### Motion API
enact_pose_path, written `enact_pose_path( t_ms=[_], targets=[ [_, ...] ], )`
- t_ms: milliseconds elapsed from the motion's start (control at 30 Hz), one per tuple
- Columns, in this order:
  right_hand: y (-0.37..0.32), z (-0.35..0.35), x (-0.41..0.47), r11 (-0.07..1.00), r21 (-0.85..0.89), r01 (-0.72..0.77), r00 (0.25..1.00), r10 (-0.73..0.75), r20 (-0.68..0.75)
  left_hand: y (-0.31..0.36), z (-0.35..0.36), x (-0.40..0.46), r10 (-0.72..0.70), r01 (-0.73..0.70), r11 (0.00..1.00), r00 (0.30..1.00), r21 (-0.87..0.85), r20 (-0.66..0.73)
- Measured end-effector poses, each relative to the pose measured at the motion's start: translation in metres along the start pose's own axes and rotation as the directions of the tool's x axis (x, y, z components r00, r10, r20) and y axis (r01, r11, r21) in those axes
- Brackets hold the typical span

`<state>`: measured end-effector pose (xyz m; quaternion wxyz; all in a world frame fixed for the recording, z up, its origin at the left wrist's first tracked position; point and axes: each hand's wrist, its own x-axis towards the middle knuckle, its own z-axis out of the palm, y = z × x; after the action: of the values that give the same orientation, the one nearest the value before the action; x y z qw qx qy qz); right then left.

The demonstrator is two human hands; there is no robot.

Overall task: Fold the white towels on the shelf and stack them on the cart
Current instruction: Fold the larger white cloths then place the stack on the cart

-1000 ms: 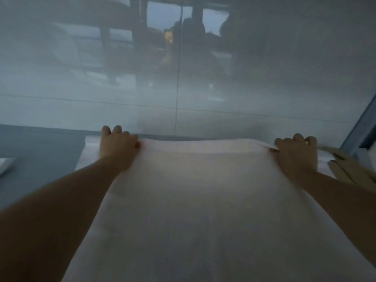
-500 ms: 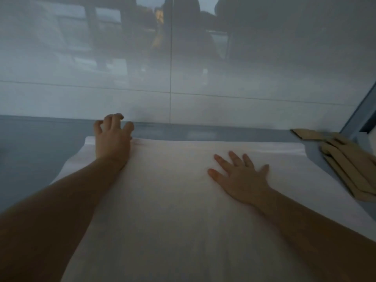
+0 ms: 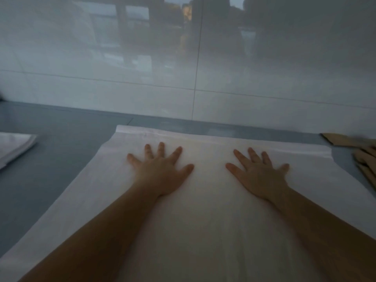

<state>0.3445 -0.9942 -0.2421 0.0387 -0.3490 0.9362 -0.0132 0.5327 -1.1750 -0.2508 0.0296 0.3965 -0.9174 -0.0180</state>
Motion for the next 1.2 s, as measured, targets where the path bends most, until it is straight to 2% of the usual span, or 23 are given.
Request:
enact_pose_path(
  t_ms=[367, 467, 533, 600, 667, 733, 867, 1067, 1200],
  targets=[
    [-0.021, -0.006, 0.070, 0.999, 0.026, 0.035, 0.999, -0.035, 0.000, -0.017, -0.007, 0.092, -0.071, 0.072, 0.997, 0.996, -0.017, 0.060],
    [-0.023, -0.010, 0.081, 1.000, 0.019, -0.012, 1.000, 0.012, 0.026, -0.017, -0.007, 0.105, -0.064, 0.066, 0.998, 0.996, -0.020, 0.064],
    [-0.042, -0.014, 0.089, 0.999, 0.044, -0.020, 1.000, 0.020, -0.007, -0.017, -0.005, 0.110, -0.062, 0.063, 0.998, 0.997, -0.013, 0.055],
    [-0.084, -0.012, 0.096, 0.983, 0.116, 0.145, 0.988, -0.136, -0.075, -0.019, -0.003, 0.114, -0.068, 0.068, 0.998, 0.997, -0.014, 0.047],
    [-0.131, -0.005, 0.097, 0.935, 0.110, 0.336, 0.940, -0.328, -0.091, -0.018, 0.000, 0.115, -0.075, 0.076, 0.997, 0.997, -0.022, 0.034],
    [-0.157, 0.000, 0.102, 0.919, 0.067, 0.389, 0.920, -0.385, -0.074, -0.018, 0.001, 0.119, -0.086, 0.086, 0.996, 0.996, -0.018, 0.032],
    [-0.134, -0.001, 0.122, 0.947, 0.018, 0.321, 0.947, -0.321, -0.021, -0.029, -0.002, 0.135, -0.104, 0.105, 0.994, 0.992, -0.019, 0.071],
    [-0.047, -0.009, 0.141, 0.989, -0.018, 0.144, 0.989, -0.145, -0.032, -0.074, -0.014, 0.165, -0.166, 0.173, 0.983, 0.981, -0.060, 0.099],
    [-0.035, -0.008, 0.145, 0.997, -0.016, 0.074, 0.994, -0.075, -0.075, -0.075, -0.016, 0.159, -0.246, 0.247, 0.968, 0.968, 0.031, -0.049]
  ],
)
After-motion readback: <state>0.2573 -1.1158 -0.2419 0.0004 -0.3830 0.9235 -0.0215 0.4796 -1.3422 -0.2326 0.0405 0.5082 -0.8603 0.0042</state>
